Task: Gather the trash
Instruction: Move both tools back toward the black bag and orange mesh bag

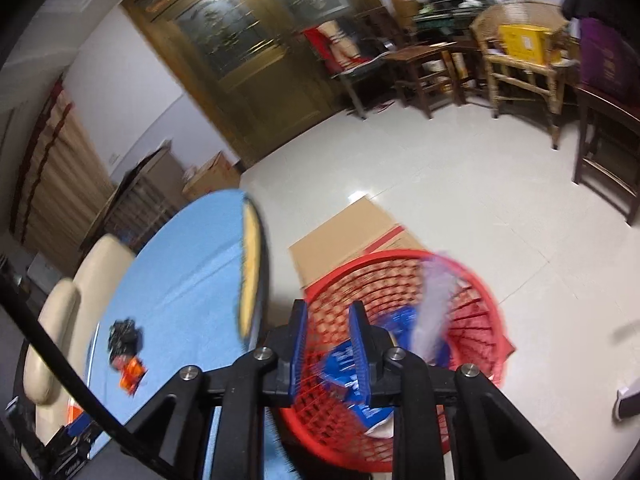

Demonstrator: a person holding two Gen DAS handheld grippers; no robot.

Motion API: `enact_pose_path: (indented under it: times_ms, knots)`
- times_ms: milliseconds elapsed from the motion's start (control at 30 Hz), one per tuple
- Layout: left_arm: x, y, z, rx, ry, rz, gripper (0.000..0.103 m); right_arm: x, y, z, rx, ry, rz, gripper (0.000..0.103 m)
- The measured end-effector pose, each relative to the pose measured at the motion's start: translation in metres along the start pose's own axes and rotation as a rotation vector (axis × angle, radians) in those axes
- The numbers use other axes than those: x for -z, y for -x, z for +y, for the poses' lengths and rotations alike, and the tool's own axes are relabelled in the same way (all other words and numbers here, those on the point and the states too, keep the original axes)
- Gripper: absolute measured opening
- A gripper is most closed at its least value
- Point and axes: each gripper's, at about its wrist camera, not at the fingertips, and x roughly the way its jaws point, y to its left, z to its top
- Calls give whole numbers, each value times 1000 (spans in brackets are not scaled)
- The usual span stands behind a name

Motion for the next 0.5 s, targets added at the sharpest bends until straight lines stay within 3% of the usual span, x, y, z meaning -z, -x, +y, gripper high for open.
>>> enact_pose_path:
  times_ms: [133, 300, 500]
  knots:
    - [13, 5, 53, -92, 101, -10, 69, 9, -24, 57, -116, 76, 112, 25]
    - [22, 9, 97, -209, 177, -16, 69, 39, -73, 158, -270, 190, 308, 25]
    - [30, 6, 127, -214, 245, -7, 69, 81, -131, 251, -340, 268, 471, 25]
